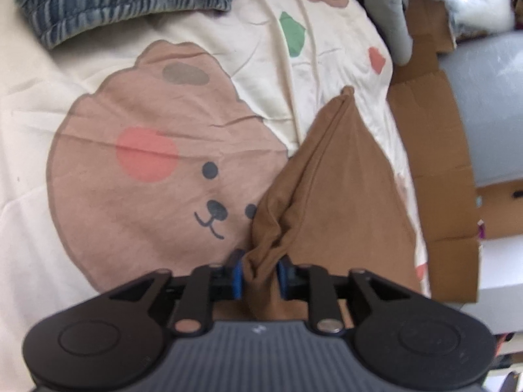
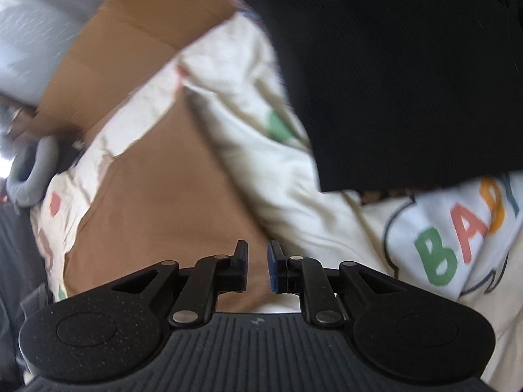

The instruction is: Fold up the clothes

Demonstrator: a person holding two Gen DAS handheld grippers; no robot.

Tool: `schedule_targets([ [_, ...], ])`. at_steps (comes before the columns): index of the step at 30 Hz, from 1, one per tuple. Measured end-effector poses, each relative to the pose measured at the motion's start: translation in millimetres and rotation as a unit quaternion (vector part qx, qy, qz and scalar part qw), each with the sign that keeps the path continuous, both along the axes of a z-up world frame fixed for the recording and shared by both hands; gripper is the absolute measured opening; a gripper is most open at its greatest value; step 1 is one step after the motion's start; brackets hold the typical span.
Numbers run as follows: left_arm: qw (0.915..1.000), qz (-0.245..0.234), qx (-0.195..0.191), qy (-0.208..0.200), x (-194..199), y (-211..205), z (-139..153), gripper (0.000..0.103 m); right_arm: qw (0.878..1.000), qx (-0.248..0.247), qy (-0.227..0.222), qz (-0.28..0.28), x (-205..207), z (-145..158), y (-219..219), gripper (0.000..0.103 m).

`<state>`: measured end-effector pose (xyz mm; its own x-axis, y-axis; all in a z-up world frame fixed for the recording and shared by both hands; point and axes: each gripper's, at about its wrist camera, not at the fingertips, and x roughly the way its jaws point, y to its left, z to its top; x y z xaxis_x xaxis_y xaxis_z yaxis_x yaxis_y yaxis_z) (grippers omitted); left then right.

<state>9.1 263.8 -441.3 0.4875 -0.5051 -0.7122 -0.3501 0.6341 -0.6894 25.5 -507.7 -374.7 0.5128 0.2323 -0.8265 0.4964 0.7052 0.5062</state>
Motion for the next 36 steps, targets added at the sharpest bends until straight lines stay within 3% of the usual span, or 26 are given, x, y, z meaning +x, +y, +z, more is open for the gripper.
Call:
schedule_targets([
  [5,0.9995,0.014,-0.016,-0.025,-6,5,0,0.048,0.998,-0.011,-0.014,0.065,28,17,30,0.013],
  [9,0.9988,0.003,-0.035,-0.035,-8,-1,-6,0.049,0.992,-0.003,-0.015,0.122,52,17,68,0.013],
  [12,0.9985,-0.005,-0.039,-0.038,-9,-5,-12,0.040,0.984,0.004,-0.010,0.176,71,15,99,0.013],
  [14,0.9984,-0.008,-0.047,-0.030,-8,-5,-17,0.013,0.976,0.000,-0.005,0.219,82,13,123,0.013],
  [15,0.9985,-0.010,-0.048,-0.025,-7,-5,-19,0.009,0.971,0.001,-0.006,0.237,85,12,133,0.013],
  [19,0.9980,-0.016,-0.056,-0.022,-4,2,-17,0.008,0.956,0.001,-0.003,0.294,93,3,166,0.013],
  [28,0.9958,-0.015,-0.082,-0.037,-6,10,-10,0.007,0.936,-0.019,0.026,0.350,95,-25,200,0.012],
  [36,0.9954,-0.012,-0.089,-0.035,-5,10,-13,0.008,0.913,-0.010,0.012,0.409,95,-31,241,0.012],
])
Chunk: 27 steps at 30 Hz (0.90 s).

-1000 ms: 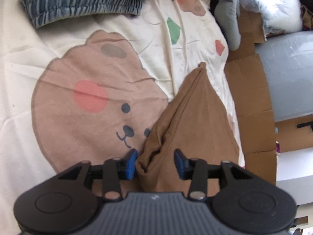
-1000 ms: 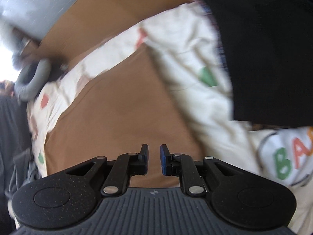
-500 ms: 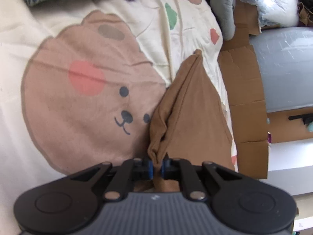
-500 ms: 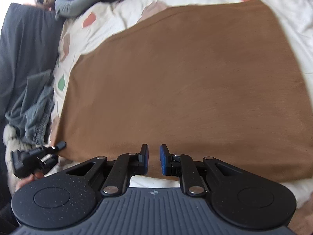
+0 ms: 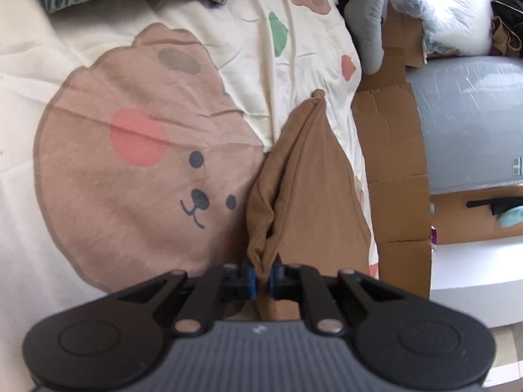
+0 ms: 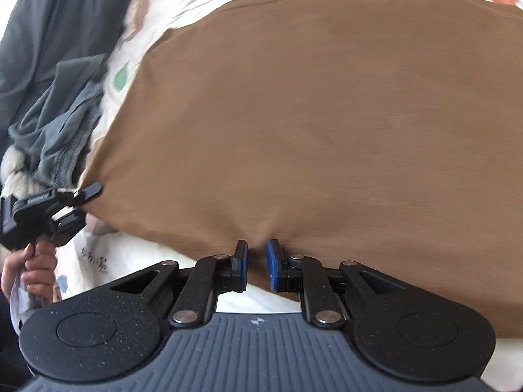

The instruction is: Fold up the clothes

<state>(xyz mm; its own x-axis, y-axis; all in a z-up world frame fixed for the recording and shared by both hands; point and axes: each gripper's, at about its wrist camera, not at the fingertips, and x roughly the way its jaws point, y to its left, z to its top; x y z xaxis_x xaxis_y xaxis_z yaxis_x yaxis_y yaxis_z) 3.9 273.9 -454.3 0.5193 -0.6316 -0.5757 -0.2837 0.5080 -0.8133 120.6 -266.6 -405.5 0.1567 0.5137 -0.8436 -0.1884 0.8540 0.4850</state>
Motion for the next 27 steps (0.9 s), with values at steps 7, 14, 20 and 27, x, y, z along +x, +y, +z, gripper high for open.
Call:
schedule_targets([
  [7,1.0000,0.001,0.003,0.002,-1,1,0,0.009,0.999,-0.004,-0.003,0.047,6,-8,33,0.014],
  [14,0.9998,0.012,0.005,0.014,0,1,-7,0.016,0.998,0.010,-0.009,0.068,10,-8,52,0.014],
  [20,0.9998,0.012,0.007,0.014,0,1,-8,0.016,0.994,0.016,-0.022,0.109,13,-8,83,0.014],
  [27,0.9998,0.009,0.008,0.013,-2,3,-9,0.016,0.988,0.012,-0.031,0.148,13,-14,109,0.014],
])
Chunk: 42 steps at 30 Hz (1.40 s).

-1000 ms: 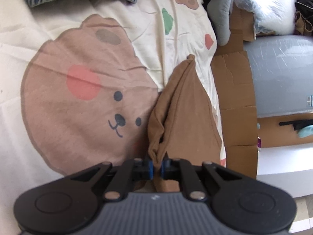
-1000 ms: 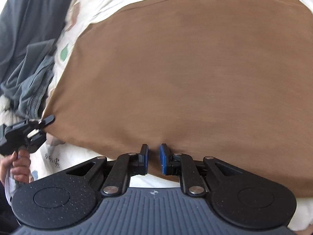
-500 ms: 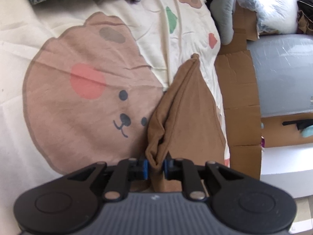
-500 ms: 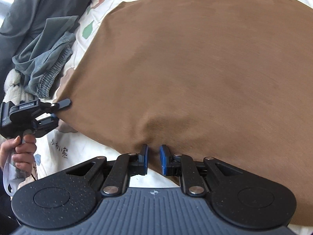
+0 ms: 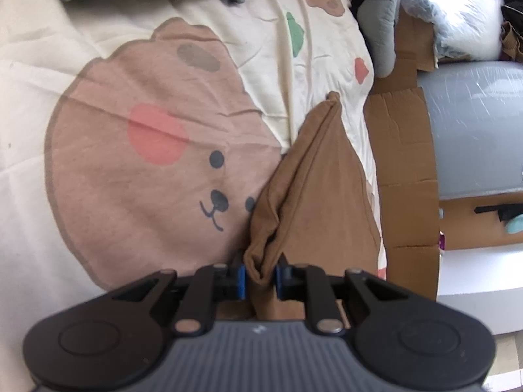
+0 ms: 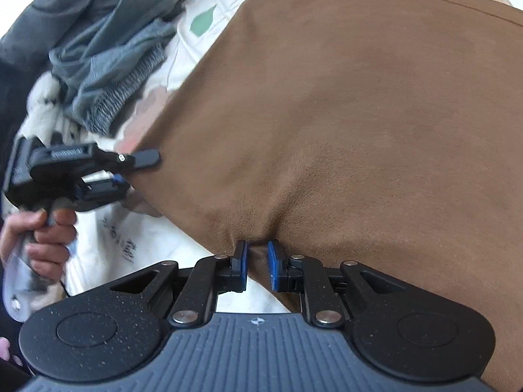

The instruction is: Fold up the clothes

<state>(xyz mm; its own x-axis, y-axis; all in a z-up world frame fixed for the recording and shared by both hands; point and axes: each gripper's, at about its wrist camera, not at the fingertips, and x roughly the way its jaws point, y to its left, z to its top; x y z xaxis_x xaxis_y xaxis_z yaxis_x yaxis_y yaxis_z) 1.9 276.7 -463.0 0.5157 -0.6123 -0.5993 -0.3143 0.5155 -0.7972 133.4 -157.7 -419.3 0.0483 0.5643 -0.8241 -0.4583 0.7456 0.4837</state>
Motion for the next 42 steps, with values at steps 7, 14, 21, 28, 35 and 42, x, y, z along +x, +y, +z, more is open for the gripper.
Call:
schedule_targets([
  [7,0.9998,0.018,-0.006,-0.007,-4,8,1,0.009,1.000,-0.019,-0.010,-0.013,0,7,-23,0.015],
  [14,0.9995,0.026,-0.009,-0.017,-5,9,7,0.008,0.997,-0.046,-0.019,-0.066,3,17,-63,0.015],
  [21,0.9995,0.021,-0.014,-0.018,1,7,5,0.008,0.997,-0.065,0.007,-0.051,-18,9,-67,0.016],
  [28,0.9998,0.012,-0.010,-0.013,2,7,1,0.016,0.997,-0.052,-0.005,-0.058,-16,23,-69,0.016],
  [35,0.9999,0.006,-0.004,-0.011,3,7,-3,0.023,0.992,-0.071,-0.040,-0.098,11,29,-78,0.015],
  [42,0.9999,-0.002,-0.003,-0.015,3,6,-4,0.022,0.984,-0.100,-0.072,-0.127,38,17,-76,0.016],
])
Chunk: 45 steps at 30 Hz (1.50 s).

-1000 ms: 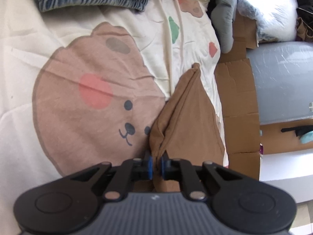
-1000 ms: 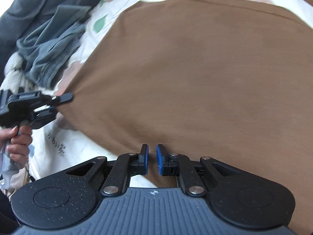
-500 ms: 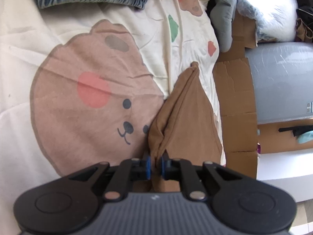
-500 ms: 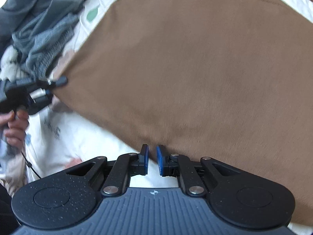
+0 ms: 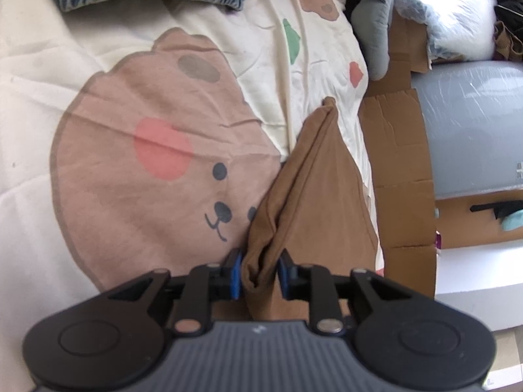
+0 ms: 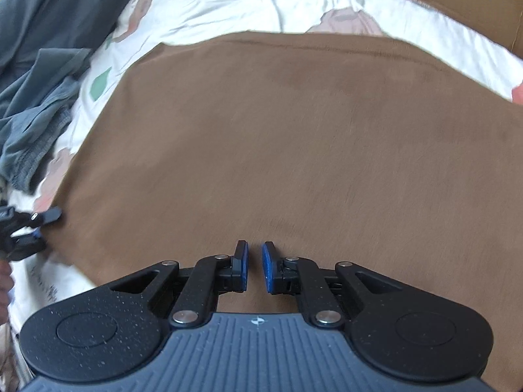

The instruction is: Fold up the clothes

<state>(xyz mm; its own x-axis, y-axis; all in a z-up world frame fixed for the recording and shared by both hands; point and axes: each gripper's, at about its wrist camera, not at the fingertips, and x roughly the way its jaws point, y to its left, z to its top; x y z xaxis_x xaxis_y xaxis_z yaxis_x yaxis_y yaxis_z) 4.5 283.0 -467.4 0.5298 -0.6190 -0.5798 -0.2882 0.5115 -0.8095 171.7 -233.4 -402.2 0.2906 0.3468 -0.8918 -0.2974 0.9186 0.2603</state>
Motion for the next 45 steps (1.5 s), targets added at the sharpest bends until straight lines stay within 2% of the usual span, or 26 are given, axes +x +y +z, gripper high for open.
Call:
schedule_targets([
  [3,1.0000,0.001,-0.007,0.002,-1,2,-2,0.018,1.000,-0.011,-0.014,-0.016,16,-1,0,0.016],
  [11,1.0000,-0.001,-0.001,-0.006,-2,2,0,0.017,0.998,-0.029,-0.035,-0.043,57,-10,7,0.016],
  [21,0.9999,0.011,-0.002,-0.010,-3,2,0,0.015,0.994,-0.058,-0.078,-0.047,94,-8,21,0.016],
  [29,0.9996,0.029,-0.009,-0.002,-5,0,-1,0.013,0.990,-0.075,-0.081,-0.086,135,-12,21,0.015],
  [38,0.9997,0.020,0.003,-0.010,-3,-3,20,0.011,0.989,-0.083,-0.086,-0.087,174,-12,24,0.016],
  [40,0.9997,0.021,0.000,-0.012,-3,-3,24,0.011,0.989,-0.081,-0.087,-0.086,173,-7,23,0.018],
  [43,0.9996,0.024,0.007,-0.010,-1,-6,30,0.010,0.989,-0.077,-0.095,-0.077,165,5,24,0.029],
  [45,0.9996,0.024,0.013,-0.009,1,-8,35,0.010,0.989,-0.073,-0.102,-0.072,156,16,24,0.031],
])
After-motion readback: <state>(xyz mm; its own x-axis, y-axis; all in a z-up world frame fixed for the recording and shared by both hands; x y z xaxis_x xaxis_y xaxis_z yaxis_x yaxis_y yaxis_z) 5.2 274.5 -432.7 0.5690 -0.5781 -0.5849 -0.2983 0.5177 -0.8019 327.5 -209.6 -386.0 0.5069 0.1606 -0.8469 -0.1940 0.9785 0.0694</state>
